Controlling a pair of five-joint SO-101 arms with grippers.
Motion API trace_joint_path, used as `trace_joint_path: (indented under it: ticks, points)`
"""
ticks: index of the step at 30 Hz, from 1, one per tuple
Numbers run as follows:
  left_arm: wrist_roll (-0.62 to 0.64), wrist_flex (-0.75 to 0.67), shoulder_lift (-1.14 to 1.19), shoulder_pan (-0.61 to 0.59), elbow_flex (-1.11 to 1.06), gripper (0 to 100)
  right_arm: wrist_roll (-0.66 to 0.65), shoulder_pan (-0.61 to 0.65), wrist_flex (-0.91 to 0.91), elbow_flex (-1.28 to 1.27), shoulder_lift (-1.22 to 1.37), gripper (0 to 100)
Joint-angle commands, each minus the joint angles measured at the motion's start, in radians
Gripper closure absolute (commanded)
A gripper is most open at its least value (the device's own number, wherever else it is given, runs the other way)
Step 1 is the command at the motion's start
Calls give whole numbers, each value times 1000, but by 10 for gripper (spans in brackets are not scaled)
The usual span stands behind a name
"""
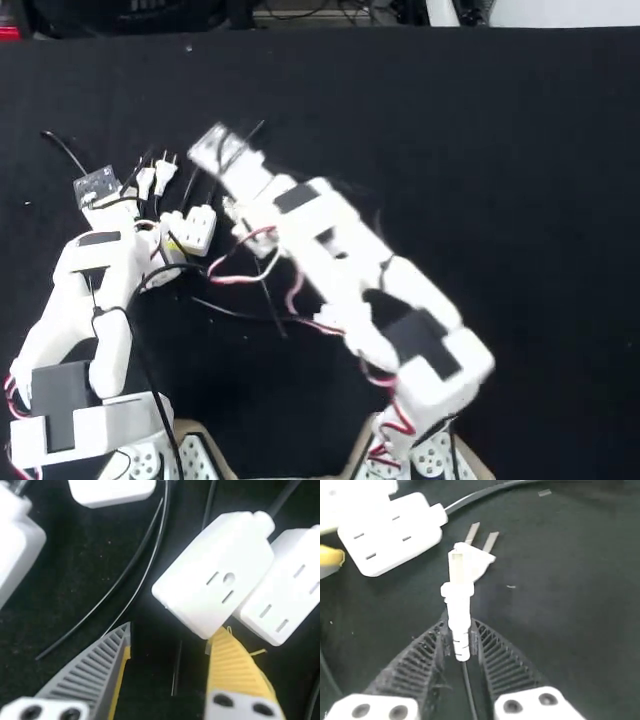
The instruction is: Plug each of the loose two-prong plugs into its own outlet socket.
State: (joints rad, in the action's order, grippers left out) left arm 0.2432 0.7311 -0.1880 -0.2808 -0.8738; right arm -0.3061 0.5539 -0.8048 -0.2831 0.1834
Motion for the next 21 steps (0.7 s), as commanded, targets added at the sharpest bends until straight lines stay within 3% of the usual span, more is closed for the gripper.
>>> trace_joint_path:
  ticks: [1, 7, 11, 15, 17, 21]
  points:
    - [12, -14, -11, -21, 7, 755, -14, -100, -66, -21, -214, 988]
    - [12, -14, -11, -21, 5, 755, -15, -351, -169, -12, -412, 988]
    - [12, -15, -11, -19, 5, 755, -17, -517, -451, 96, -515, 988]
    - [12, -15, -11, -18, 5, 755, -91, -597, -661, 62, -495, 988]
    - [12, -15, -11, -18, 4, 755, -170, -629, -657, -24, -466, 988]
    - [11, -15, -11, -19, 2, 755, -361, -709, -482, -236, -435, 988]
